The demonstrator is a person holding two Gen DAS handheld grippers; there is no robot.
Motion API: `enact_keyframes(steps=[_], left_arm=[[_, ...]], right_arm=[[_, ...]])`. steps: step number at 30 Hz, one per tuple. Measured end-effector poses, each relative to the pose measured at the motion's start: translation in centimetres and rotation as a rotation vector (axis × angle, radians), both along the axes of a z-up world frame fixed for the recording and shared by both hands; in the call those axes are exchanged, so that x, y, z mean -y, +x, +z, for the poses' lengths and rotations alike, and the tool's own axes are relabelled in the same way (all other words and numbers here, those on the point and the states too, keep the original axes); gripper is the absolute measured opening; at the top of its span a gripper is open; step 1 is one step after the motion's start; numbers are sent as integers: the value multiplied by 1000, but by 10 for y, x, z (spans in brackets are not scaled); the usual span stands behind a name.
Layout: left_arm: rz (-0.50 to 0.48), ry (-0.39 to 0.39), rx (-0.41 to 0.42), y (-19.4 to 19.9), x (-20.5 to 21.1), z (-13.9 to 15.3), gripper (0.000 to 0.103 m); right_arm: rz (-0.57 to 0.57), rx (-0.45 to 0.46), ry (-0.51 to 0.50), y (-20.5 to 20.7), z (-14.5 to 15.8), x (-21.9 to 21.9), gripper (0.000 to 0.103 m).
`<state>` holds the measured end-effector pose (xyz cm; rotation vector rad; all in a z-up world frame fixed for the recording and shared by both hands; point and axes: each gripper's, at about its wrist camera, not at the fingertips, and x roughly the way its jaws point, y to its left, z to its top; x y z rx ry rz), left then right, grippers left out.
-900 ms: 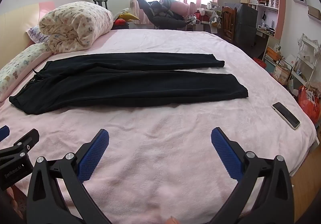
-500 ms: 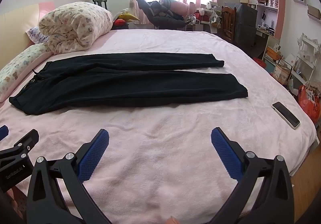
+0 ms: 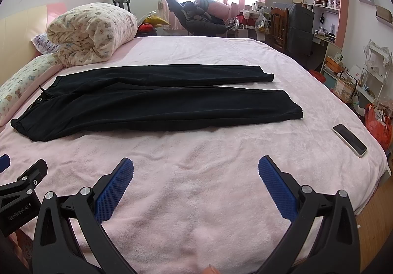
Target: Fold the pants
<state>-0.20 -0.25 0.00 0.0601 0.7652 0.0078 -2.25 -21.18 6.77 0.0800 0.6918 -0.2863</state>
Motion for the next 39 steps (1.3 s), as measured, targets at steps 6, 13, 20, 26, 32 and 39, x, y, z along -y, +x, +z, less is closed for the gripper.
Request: enact_keyframes(steps=[6, 13, 20, 26, 32, 39], left_arm=[[0, 2, 0, 0, 0, 0, 101], [2, 0, -2, 0, -1, 0, 101], [2, 0, -3, 0, -2, 0, 101], [3, 1, -3, 0, -2, 0, 101], [3, 1, -4, 0, -3, 0, 101], [6, 2, -4, 0, -4, 0, 101]], right_arm=[[0, 0, 0, 0, 0, 0, 102], [0, 0, 1, 1, 0, 0, 102], [-1, 0, 1, 1, -1, 0, 102], [0, 0, 2, 1, -1, -1, 102], [0, -1, 2, 1, -1, -1, 102], [0, -1, 2, 1, -2, -2, 102]])
